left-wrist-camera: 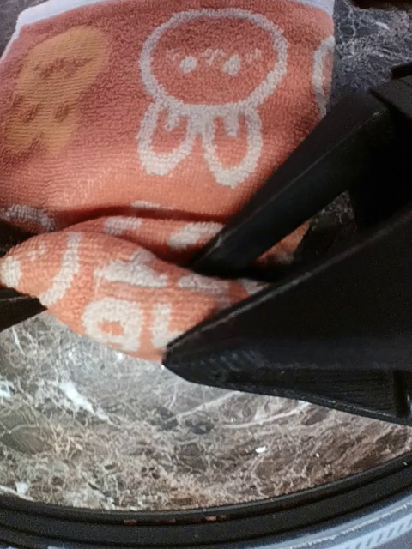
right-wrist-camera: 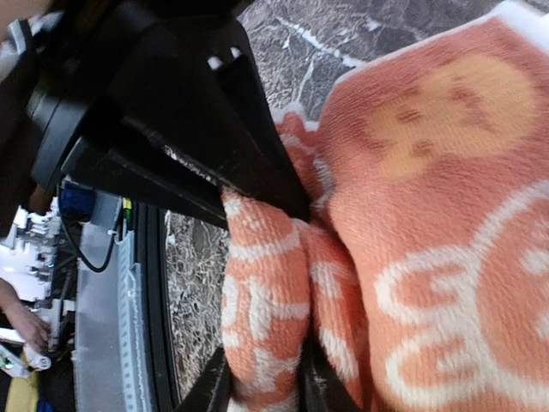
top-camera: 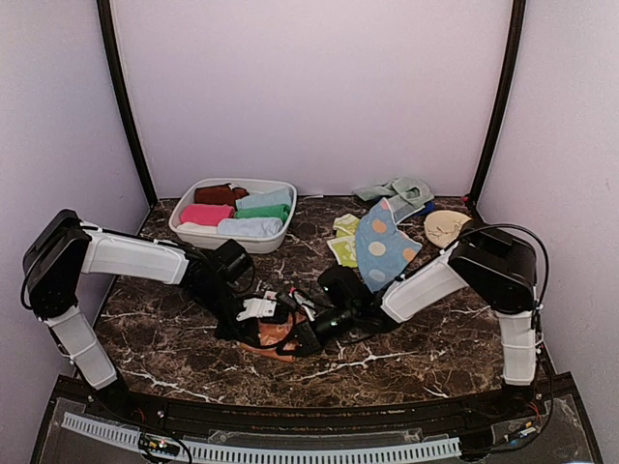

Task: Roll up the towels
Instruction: Roll the towel at the center of the board.

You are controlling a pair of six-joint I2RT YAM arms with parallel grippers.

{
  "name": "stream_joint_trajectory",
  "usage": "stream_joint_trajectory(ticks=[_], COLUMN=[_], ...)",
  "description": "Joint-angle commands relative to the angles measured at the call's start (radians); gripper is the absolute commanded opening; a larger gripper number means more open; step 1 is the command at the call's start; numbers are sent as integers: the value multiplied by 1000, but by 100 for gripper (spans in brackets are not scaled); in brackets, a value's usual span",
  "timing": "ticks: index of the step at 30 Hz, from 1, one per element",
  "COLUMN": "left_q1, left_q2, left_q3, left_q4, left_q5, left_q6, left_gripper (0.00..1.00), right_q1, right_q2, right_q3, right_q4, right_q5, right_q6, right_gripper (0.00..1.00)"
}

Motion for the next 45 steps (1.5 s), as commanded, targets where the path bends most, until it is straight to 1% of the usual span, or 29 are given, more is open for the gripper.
stream_joint_trajectory(ticks=[1,2,3,5,7,8,10,11,13,15,17,19,21,26,29,31,34,35,36,37,39,40,41,43,44,45], left_q1=[45,60,73,104,116,145,160,163,170,172,172,172,172,172,173,172,172,173,173,173,176,182,193,213,226,237], left_q2=[48,62,78,123,168,190,232,250,282,315,345,373,392,428,432,433,432,431,432,428,411,395,376,324,295,260], left_q3=[64,80,95,122,145,154,166,172,186,206,231,255,272,309,317,320,321,321,322,322,314,307,296,264,243,221], left_q4=[-203,-232,-266,-326,-380,-395,-418,-421,-431,-449,-469,-503,-513,-549,-553,-553,-553,-555,-557,-556,-542,-531,-522,-477,-458,-433], left_q5=[162,188,218,276,326,341,346,339,335,325,311,309,269,255,246,238,232,231,233,232,221,222,229,230,225,215], left_q6=[1,1,5,9,11,13,17,14,8,3,2,13,4,6,11,11,15,18,23,22,23,25,32,30,35,37], left_gripper=[0,0,0,0,0,0,0,0,0,0,0,0,0,0,0,0,1,4,9,14,23,27,32,61,66,67], right_q1=[-5,-5,-3,4,30,58,141,178,259,339,417,466,488,490,469,450,428,421,415,408,395,388,381,361,349,336], right_q2=[-105,-138,-175,-261,-337,-366,-407,-413,-405,-379,-338,-288,-242,-138,-46,-11,8,15,20,23,20,14,6,-14,-28,-43], right_q3=[-98,-126,-155,-229,-287,-301,-310,-307,-283,-245,-208,-174,-158,-98,-78,-58,-34,-25,-15,-1,21,32,40,53,56,58], right_q4=[-3,8,17,64,84,69,38,18,-24,-59,-58,-26,27,85,152,168,155,141,121,92,28,-14,-50,-113,-143,-170], right_q5=[175,230,286,414,565,640,774,831,1000,1115,1218,1295,1347,1341,1365,1365,1349,1348,1348,1349,1334,1317,1293,1232,1183,1128], right_q6=[-50,-75,-116,-171,-253,-319,-463,-530,-658,-780,-915,-1060,-1162,-1315,-1407,-1434,-1430,-1413,-1390,-1346,-1256,-1203,-1155,-1044,-991,-939], right_gripper=[33,40,44,46,51,52,53,53,53,53,53,53,53,52,51,50,43,38,31,24,14,11,8,4,3,2])
